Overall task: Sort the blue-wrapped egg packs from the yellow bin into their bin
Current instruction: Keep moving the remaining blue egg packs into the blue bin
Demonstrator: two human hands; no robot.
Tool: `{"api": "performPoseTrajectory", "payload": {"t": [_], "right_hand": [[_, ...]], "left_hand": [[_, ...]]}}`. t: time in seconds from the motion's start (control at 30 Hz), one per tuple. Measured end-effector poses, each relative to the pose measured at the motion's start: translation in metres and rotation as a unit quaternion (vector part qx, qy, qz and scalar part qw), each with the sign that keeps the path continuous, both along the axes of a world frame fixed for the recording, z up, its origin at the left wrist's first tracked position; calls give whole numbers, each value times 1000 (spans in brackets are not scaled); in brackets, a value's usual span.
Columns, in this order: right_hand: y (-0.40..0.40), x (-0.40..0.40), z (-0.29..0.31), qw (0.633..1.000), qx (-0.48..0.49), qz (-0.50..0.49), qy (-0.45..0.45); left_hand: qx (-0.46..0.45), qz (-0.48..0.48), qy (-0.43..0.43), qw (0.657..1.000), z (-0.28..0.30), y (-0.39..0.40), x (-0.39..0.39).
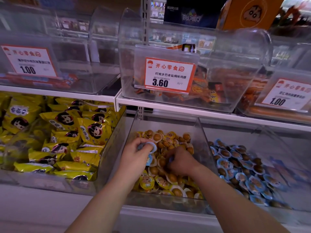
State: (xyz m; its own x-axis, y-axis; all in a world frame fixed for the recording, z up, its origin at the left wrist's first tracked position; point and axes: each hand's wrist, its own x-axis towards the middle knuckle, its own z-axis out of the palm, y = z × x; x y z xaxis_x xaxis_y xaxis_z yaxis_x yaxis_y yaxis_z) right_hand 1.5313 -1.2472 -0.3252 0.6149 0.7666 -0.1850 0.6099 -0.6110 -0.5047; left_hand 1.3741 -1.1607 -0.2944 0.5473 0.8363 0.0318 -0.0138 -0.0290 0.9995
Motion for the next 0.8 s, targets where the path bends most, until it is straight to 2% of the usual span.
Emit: {"api": "performPoseTrajectory", "payload": {"t": [0.07, 0.1, 0.17, 0.27, 0.4, 0.5, 0.6, 0.63, 0.7, 0.73, 0.8], "right_hand": [[0, 4, 7, 996, 62, -52, -23], [0, 4, 13, 992, 100, -76, -5], [-3, 2, 26, 970, 186, -114, 104], [-18, -8, 50, 893, 313, -126, 299], [-41, -26, 69, 794, 383, -145, 449], [-53, -43, 72, 720, 386, -171, 551], [-62, -53, 75, 648, 424, -185, 605], [-66, -54, 78, 646, 437, -189, 597], [-76, -48, 78, 676, 458, -193, 544], [-82, -42, 78, 695, 466, -197, 511], [-96, -26, 81, 719, 478, -199, 463]], "left_hand": [[1, 4, 4, 1000, 0, 0, 1], [4, 6, 6, 1000, 0, 0, 1], [11, 6, 8, 1000, 0, 0, 2], [12, -6, -3, 1000, -1, -2, 5], [49, 6, -58, 997, 6, -17, 14], [179, -5, -70, 981, 12, -40, 17], [358, -84, -16, 930, 10, -69, 25], [393, -109, 17, 913, 8, -77, 28], [411, -148, 45, 898, 6, -90, 36], [385, -173, 28, 906, 8, -96, 39], [260, -237, -62, 934, 15, -108, 44]]}}
